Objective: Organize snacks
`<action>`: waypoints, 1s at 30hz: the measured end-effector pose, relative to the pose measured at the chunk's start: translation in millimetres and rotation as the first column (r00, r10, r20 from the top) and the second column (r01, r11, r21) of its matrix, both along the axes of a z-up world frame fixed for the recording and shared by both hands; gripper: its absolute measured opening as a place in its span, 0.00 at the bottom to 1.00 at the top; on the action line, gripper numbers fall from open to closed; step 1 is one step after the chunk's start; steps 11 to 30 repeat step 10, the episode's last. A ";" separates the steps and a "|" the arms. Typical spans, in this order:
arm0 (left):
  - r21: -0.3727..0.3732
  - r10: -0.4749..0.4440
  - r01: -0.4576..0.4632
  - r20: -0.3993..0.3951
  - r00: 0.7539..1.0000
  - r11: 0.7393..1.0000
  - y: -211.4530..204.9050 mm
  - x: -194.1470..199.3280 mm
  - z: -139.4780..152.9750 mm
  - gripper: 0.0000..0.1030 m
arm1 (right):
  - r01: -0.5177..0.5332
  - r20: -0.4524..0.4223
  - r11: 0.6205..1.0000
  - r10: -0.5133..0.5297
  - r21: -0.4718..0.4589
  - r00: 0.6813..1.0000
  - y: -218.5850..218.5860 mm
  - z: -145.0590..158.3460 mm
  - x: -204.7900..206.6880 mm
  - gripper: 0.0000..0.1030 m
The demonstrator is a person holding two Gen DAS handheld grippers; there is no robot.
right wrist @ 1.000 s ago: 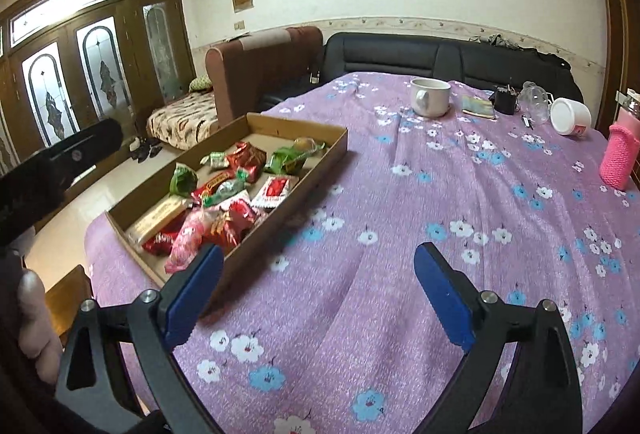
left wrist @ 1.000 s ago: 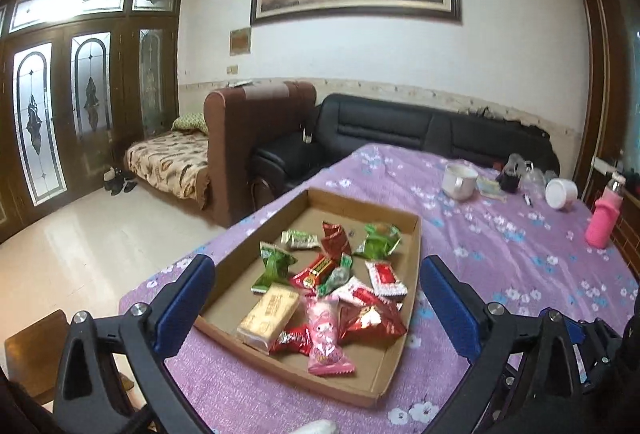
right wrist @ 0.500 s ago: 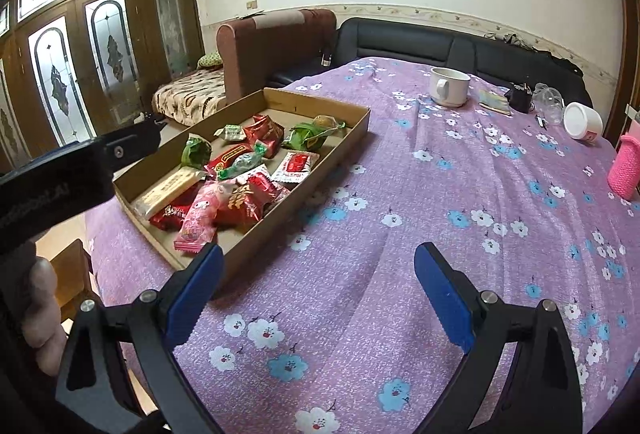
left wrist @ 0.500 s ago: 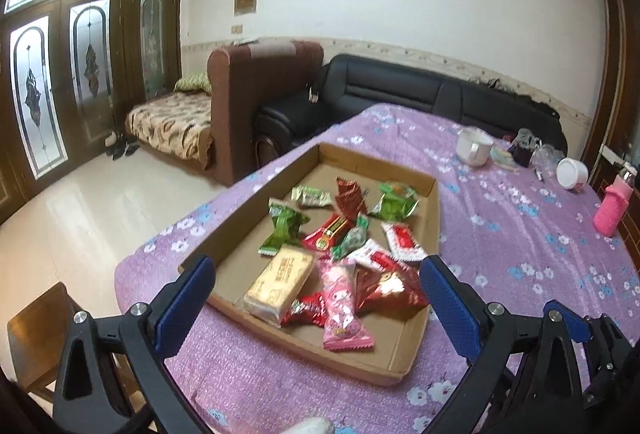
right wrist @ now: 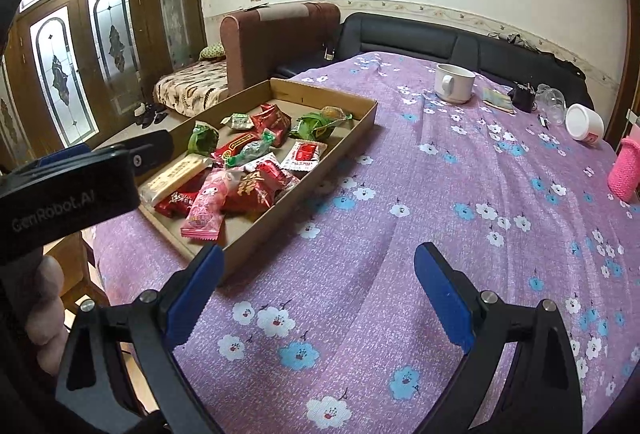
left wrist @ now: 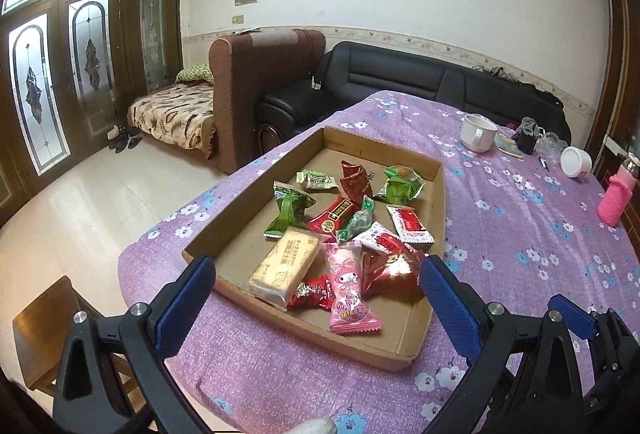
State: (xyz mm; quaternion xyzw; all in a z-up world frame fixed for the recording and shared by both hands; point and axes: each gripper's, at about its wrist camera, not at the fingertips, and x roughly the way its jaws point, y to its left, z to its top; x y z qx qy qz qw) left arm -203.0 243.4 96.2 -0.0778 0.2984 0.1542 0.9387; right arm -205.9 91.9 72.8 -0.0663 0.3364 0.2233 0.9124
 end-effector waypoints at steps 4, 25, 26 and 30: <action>-0.006 -0.003 0.003 0.019 1.000 1.000 0.3 -4.1 1.1 0.99 | -0.004 0.001 1.000 0.004 -0.004 1.000 0.7 0.1 -3.0 0.94; 0.044 -0.064 0.063 0.029 0.998 0.997 -12.1 -7.9 7.1 0.99 | -0.006 -0.012 1.000 0.006 0.011 1.000 -3.0 -0.2 -4.9 0.94; 0.044 -0.064 0.063 0.029 0.998 0.997 -12.1 -7.9 7.1 0.99 | -0.006 -0.012 1.000 0.006 0.011 1.000 -3.0 -0.2 -4.9 0.94; 0.044 -0.064 0.063 0.029 0.998 0.997 -12.1 -7.9 7.1 0.99 | -0.006 -0.012 1.000 0.006 0.011 1.000 -3.0 -0.2 -4.9 0.94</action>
